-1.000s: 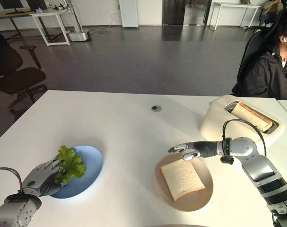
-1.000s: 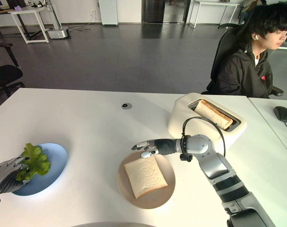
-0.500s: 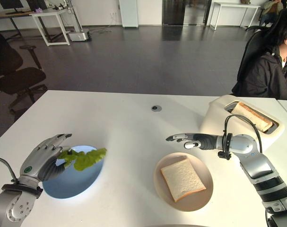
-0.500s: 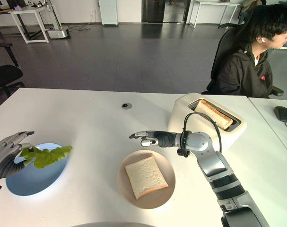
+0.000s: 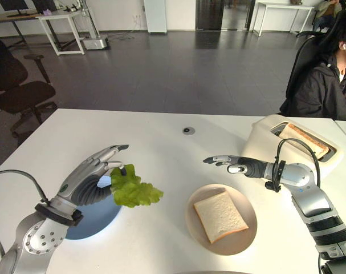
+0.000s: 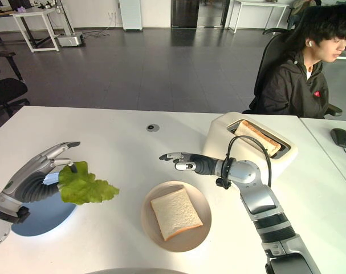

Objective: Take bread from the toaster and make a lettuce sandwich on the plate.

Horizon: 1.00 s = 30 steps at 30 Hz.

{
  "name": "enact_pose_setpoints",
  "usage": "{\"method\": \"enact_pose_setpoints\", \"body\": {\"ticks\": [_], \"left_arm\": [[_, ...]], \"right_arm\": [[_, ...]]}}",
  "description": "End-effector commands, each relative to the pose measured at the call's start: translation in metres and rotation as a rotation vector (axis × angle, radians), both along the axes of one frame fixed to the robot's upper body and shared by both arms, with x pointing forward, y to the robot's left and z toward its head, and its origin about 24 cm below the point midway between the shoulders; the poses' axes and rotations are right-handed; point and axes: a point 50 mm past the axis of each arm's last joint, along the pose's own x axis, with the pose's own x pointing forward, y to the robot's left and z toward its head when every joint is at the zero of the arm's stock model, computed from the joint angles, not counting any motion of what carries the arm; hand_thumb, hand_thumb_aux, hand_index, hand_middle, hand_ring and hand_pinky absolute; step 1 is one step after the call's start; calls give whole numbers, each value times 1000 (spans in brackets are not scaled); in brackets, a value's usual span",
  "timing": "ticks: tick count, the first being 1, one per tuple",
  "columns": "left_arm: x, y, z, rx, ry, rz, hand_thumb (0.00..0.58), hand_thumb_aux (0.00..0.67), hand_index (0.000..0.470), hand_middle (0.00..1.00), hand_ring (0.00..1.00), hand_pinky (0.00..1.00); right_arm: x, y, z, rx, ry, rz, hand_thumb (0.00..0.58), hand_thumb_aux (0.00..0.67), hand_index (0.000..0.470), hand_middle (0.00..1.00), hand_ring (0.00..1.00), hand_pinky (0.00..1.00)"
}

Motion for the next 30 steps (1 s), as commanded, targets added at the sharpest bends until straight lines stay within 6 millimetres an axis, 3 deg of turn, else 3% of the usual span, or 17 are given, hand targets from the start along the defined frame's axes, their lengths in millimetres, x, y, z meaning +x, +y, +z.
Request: {"method": "enact_pose_setpoints", "body": {"ticks": [1,10,13,16,18,21,24,27,29,30], "left_arm": [[8,-22,10,-84,-18,-109,580,670,470,0,0,0],[24,-115,1,-303,48,-410,580,670,470,0,0,0],[29,-148,-22,-294,98,-464,580,670,470,0,0,0],[32,-169,-40,-270,102,-478,580,670,470,0,0,0],[33,-176,-48,-233,62,-483,580,670,470,0,0,0],[31,-181,-79,-128,77,-491,580,670,470,0,0,0],[27,-173,-100,0,50,-496,580,670,470,0,0,0],[31,-163,-105,59,7,-466,580,670,470,0,0,0],[36,-155,-108,88,-3,-441,552,523,367,0,0,0],[37,-152,-109,106,-8,-436,482,394,276,0,0,0]], "right_arm": [[3,-4,1,28,-6,-31,0,0,0,0,0,0],[18,-18,16,142,-67,-181,0,0,0,0,0,0],[24,-25,22,197,-87,-241,0,0,0,0,0,0],[24,-25,23,211,-85,-243,0,0,0,0,0,0],[24,-25,22,214,-80,-241,0,0,0,0,0,0],[24,-21,19,220,-72,-232,0,0,0,0,0,0],[23,-16,18,220,-64,-207,0,0,0,0,0,0],[22,-13,16,223,-53,-194,0,0,0,0,0,0],[21,-11,15,225,-46,-184,0,0,0,0,0,0],[21,-10,14,224,-45,-179,0,0,0,0,0,0]]}}
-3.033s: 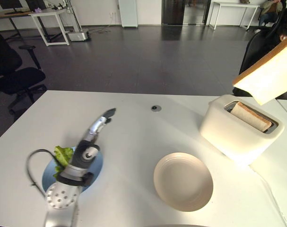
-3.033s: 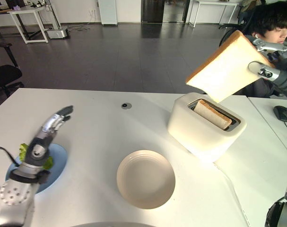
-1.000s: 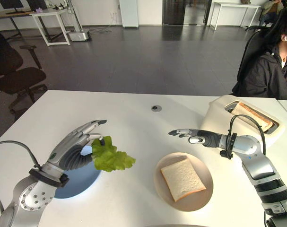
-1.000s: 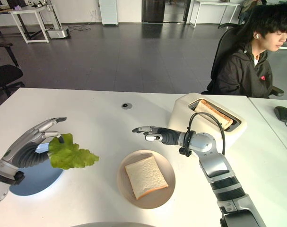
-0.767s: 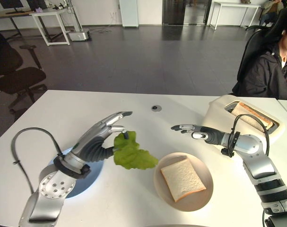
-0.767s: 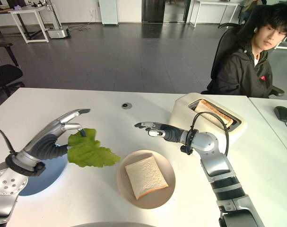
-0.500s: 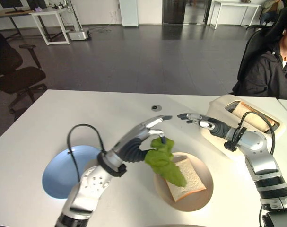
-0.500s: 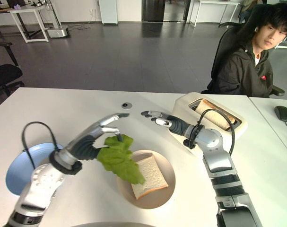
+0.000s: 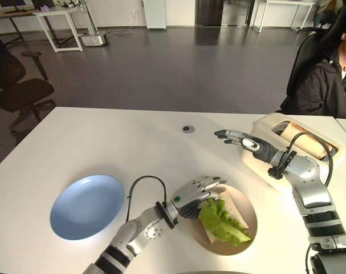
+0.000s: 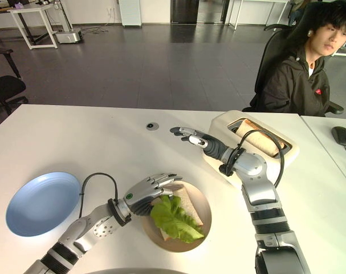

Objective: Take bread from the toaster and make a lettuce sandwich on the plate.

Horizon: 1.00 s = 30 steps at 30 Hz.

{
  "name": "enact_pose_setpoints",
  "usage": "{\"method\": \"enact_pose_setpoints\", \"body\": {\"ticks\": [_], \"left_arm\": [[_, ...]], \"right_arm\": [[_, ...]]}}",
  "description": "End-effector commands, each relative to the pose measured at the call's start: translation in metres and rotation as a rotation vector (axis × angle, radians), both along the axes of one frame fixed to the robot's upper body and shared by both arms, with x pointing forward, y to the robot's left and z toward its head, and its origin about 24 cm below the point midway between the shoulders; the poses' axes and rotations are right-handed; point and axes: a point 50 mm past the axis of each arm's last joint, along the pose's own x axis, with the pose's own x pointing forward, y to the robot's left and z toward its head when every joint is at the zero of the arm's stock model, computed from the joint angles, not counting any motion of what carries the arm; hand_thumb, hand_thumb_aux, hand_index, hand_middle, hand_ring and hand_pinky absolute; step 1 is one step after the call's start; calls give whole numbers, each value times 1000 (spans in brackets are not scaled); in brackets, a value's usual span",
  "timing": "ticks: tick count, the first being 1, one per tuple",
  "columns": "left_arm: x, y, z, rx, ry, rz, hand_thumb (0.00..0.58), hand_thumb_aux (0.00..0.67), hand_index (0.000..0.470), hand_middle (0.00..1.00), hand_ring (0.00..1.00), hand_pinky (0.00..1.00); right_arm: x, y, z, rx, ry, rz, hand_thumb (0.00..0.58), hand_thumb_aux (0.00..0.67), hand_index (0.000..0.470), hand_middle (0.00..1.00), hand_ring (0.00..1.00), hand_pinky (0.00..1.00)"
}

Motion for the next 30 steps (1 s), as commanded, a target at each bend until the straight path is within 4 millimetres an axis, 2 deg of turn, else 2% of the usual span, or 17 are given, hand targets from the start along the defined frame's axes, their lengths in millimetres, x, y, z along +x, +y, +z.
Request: {"method": "enact_pose_setpoints", "body": {"ticks": [1,2,12,17,23,24,25,26,28,30], "left_arm": [[10,14,-4,76,-46,31,398,294,206,0,0,0],[10,16,-5,85,-56,34,0,0,0,0,0,0],[21,22,15,42,-119,72,0,0,0,0,0,0],[25,18,22,15,-109,68,0,0,0,0,0,0],[32,40,34,-34,-91,147,0,0,0,0,0,0],[31,42,36,-37,-83,150,0,0,0,0,0,0],[28,44,37,-35,-59,149,49,29,20,0,0,0],[25,45,37,-35,-24,145,49,29,20,0,0,0],[12,45,34,-48,89,125,0,0,0,0,0,0],[-1,42,30,-61,188,96,0,0,0,0,0,0]], "right_arm": [[-1,5,-1,12,12,27,0,0,0,0,0,0],[-1,5,-1,11,13,30,0,0,0,0,0,0],[-3,9,-4,4,20,65,0,0,0,0,0,0],[-3,11,-6,4,25,69,0,0,0,0,0,0],[-3,10,-7,5,27,68,0,0,0,0,0,0],[-3,11,-7,6,28,68,0,0,0,0,0,0],[-4,11,-8,6,29,69,0,0,0,0,0,0],[-4,11,-8,5,28,70,0,0,0,0,0,0],[-4,11,-7,4,27,71,0,0,0,0,0,0],[-4,11,-7,4,26,69,0,0,0,0,0,0]]}}
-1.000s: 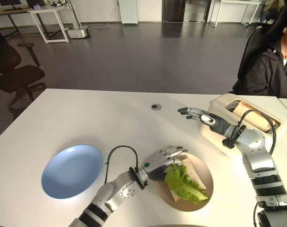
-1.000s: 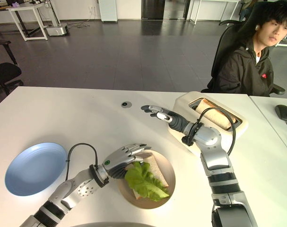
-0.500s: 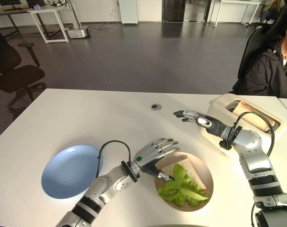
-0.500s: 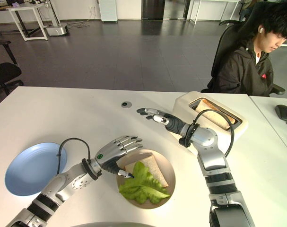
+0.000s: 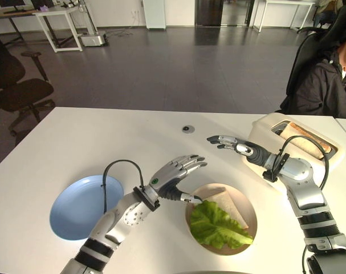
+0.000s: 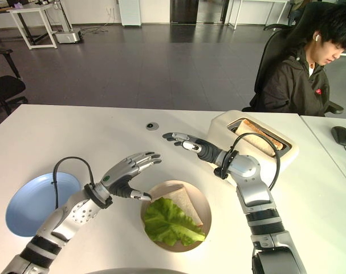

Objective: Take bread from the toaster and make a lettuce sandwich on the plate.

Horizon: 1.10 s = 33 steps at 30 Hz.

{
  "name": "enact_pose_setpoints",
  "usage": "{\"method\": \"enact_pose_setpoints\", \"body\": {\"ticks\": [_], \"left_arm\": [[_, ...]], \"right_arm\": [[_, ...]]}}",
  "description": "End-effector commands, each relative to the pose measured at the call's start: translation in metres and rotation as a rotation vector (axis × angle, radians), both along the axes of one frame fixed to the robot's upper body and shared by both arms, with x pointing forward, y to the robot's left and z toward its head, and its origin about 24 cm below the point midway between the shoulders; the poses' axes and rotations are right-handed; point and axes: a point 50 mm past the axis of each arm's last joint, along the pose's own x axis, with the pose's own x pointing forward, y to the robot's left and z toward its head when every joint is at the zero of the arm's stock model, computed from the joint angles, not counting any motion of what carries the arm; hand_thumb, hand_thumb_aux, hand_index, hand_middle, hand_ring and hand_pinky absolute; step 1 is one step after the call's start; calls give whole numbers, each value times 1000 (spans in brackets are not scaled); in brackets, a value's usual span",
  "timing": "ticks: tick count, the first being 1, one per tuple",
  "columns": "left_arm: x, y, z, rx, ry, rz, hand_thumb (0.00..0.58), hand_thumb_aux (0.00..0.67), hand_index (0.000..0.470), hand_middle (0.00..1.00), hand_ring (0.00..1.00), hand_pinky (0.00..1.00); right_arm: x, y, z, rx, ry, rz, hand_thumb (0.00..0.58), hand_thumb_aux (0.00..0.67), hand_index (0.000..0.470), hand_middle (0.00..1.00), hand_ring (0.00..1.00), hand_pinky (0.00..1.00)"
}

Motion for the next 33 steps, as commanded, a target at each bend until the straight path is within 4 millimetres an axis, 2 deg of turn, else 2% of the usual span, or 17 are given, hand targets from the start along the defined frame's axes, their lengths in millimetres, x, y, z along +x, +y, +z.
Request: {"method": "enact_pose_setpoints", "body": {"ticks": [1,3,5,7,8,10,13,17,19,22,23,24,25,33], "left_arm": [[-23,-5,-8,-14,179,-53,0,0,0,0,0,0],[-31,-13,-14,23,225,-86,5,3,2,0,0,0],[-34,-21,-21,67,249,-104,53,32,22,0,0,0],[-35,-27,-32,113,270,-110,128,79,55,0,0,0],[-34,-29,-35,129,274,-109,194,123,87,0,0,0],[-32,-31,-40,142,275,-101,261,173,122,0,0,0],[-24,-32,-41,162,237,-74,415,313,219,0,0,0],[-14,-32,-35,160,176,-38,498,418,293,0,0,0],[-13,-32,-34,150,166,-34,524,462,324,0,0,0],[-15,-35,-35,140,169,-48,528,470,330,0,0,0],[-17,-36,-35,137,170,-55,540,494,347,0,0,0],[-18,-38,-34,133,169,-61,564,560,393,0,0,0],[-19,-39,-34,129,168,-65,580,670,470,0,0,0],[-20,-42,-31,69,181,-82,580,670,470,0,0,0]], "right_arm": [[-1,-1,-2,6,9,0,0,0,0,0,0,0],[-1,-1,-1,9,7,-1,0,0,0,0,0,0],[-1,0,-1,10,5,-1,0,0,0,0,0,0],[0,0,-1,9,3,-1,0,0,0,0,0,0],[0,0,-1,8,2,-1,0,0,0,0,0,0],[1,0,-2,6,0,-1,0,0,0,0,0,0],[0,0,-2,5,0,-3,0,0,0,0,0,0],[0,0,-4,4,1,-3,0,0,0,0,0,0],[0,1,-5,3,0,-2,0,0,0,0,0,0],[-1,1,-6,0,0,0,0,0,0,0,0,0],[-1,1,-6,0,-1,1,0,0,0,0,0,0],[-1,2,-6,0,-1,2,0,0,0,0,0,0],[-1,2,-6,1,-2,3,0,0,0,0,0,0],[-2,2,-7,2,-1,4,0,0,0,0,0,0]]}}
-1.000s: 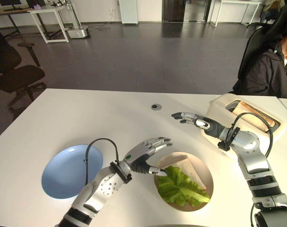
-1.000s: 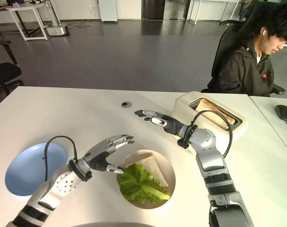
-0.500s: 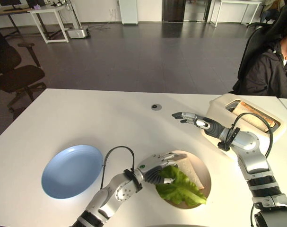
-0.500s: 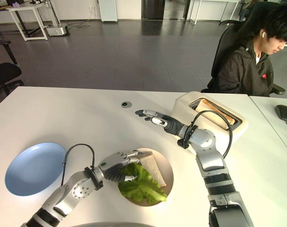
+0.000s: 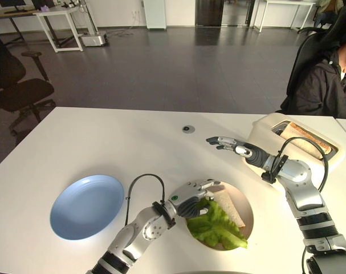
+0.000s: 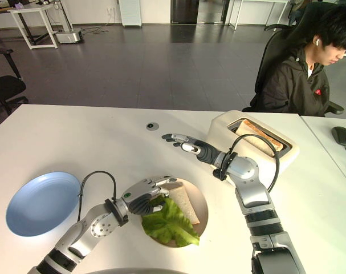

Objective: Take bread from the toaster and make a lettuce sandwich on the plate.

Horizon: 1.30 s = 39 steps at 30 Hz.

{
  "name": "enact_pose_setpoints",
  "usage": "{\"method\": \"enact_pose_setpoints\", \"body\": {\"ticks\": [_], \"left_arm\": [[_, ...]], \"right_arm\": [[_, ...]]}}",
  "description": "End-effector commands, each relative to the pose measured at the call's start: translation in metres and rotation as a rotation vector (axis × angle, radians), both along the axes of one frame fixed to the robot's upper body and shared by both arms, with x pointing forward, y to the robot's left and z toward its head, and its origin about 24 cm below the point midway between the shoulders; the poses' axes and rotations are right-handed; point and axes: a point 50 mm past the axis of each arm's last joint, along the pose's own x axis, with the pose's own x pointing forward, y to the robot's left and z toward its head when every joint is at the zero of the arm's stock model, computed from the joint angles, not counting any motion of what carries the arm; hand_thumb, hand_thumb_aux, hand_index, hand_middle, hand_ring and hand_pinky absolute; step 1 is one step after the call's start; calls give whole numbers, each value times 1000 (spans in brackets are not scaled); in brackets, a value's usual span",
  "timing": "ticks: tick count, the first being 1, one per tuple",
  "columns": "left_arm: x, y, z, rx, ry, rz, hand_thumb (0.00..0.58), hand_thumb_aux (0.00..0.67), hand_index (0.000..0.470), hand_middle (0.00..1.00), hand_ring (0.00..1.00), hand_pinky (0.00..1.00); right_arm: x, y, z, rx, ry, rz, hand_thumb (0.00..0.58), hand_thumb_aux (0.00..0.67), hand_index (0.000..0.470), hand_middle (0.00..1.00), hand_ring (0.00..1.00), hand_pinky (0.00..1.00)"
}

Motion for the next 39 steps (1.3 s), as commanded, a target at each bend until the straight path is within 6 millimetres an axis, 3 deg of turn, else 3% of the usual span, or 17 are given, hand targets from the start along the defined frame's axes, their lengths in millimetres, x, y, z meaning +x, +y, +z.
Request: {"method": "enact_pose_setpoints", "body": {"ticks": [1,7,12,20,25,26,27,28,33,36,39], "left_arm": [[-2,0,0,-36,26,-8,580,670,470,0,0,0],[0,-2,12,-125,46,-44,580,670,470,0,0,0],[15,-8,18,-127,49,-58,580,670,470,0,0,0],[38,-15,11,-68,37,-37,580,670,470,0,0,0],[37,-10,1,-9,39,-19,580,670,470,0,0,0],[36,-9,0,-2,39,-19,576,612,429,0,0,0],[36,-9,0,1,38,-19,527,468,328,0,0,0],[35,-8,1,5,34,-18,0,0,0,0,0,0],[34,-5,15,-18,-10,-2,0,0,0,0,0,0],[34,5,28,-25,-54,28,0,0,0,0,0,0],[31,19,41,-35,-90,64,0,0,0,0,0,0]], "right_arm": [[-1,0,-4,-5,13,1,0,0,0,0,0,0],[0,1,-5,-4,11,-5,0,0,0,0,0,0],[1,1,-5,-1,8,-8,0,0,0,0,0,0],[2,1,-5,0,7,-8,0,0,0,0,0,0],[0,2,-6,-4,11,-5,0,0,0,0,0,0],[0,2,-6,-5,12,-5,0,0,0,0,0,0],[0,1,-7,-7,12,-5,0,0,0,0,0,0],[0,1,-7,-9,11,-5,0,0,0,0,0,0],[-1,-1,-3,-22,-27,-17,0,0,0,0,0,0],[-5,-3,14,-5,-156,-24,0,0,0,0,0,0],[-19,-15,41,-41,-405,-91,0,0,0,0,0,0]]}}
